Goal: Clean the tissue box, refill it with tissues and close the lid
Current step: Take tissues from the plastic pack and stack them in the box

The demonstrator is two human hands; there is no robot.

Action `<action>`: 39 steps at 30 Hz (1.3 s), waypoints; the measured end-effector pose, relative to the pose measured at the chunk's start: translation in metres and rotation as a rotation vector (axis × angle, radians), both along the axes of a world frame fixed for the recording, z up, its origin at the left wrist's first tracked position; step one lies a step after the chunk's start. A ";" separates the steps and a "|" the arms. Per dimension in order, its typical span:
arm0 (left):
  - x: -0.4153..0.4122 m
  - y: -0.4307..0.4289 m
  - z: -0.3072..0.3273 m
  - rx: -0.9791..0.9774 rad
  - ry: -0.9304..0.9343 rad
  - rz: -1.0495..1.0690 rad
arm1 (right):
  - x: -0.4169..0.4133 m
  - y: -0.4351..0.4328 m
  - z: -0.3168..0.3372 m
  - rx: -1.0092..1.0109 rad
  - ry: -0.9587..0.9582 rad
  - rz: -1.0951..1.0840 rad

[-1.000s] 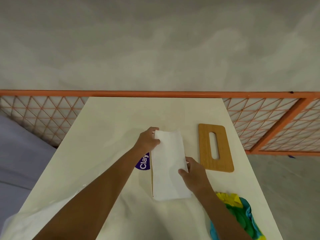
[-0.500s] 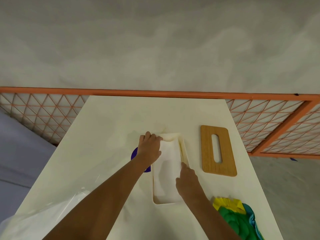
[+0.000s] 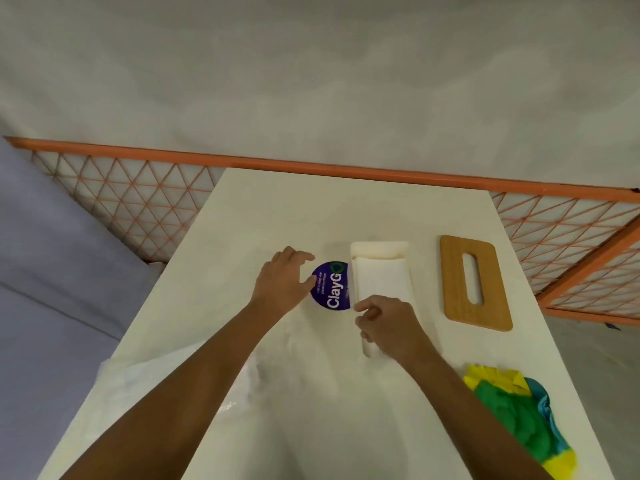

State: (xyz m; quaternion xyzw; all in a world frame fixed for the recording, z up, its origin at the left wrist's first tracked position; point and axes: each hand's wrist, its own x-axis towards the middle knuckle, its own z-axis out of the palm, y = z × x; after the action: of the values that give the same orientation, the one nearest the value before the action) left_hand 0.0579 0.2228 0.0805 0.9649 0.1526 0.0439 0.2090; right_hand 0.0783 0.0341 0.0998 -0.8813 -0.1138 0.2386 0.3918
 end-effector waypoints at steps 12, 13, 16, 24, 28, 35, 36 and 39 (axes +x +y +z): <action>-0.136 0.090 -0.014 -0.112 0.135 0.053 | -0.042 0.082 -0.045 0.267 0.406 -0.098; -0.146 0.094 -0.016 -0.122 0.187 0.051 | -0.045 0.086 -0.051 0.298 0.454 -0.114; -0.170 0.101 -0.024 -0.135 0.354 0.013 | -0.056 0.095 -0.059 0.341 0.564 -0.154; -0.183 0.094 -0.064 0.055 0.468 -0.111 | -0.073 0.121 -0.079 0.042 0.418 0.003; -0.171 0.092 -0.073 0.077 0.393 -0.141 | -0.074 0.124 -0.080 0.000 0.326 0.044; -0.148 0.090 -0.075 0.083 0.317 -0.184 | -0.064 0.126 -0.081 -0.136 0.084 0.105; -0.145 0.090 -0.075 0.084 0.315 -0.185 | -0.062 0.126 -0.083 -0.132 0.070 0.112; -0.140 0.091 -0.076 0.077 0.310 -0.185 | -0.058 0.126 -0.083 -0.103 0.064 0.111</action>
State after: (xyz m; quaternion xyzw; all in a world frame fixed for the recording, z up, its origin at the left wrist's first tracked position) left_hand -0.0823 0.3138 0.0045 0.9773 0.0921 -0.1190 0.1491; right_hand 0.0200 0.1602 0.0166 -0.8844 -0.1378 0.2936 0.3356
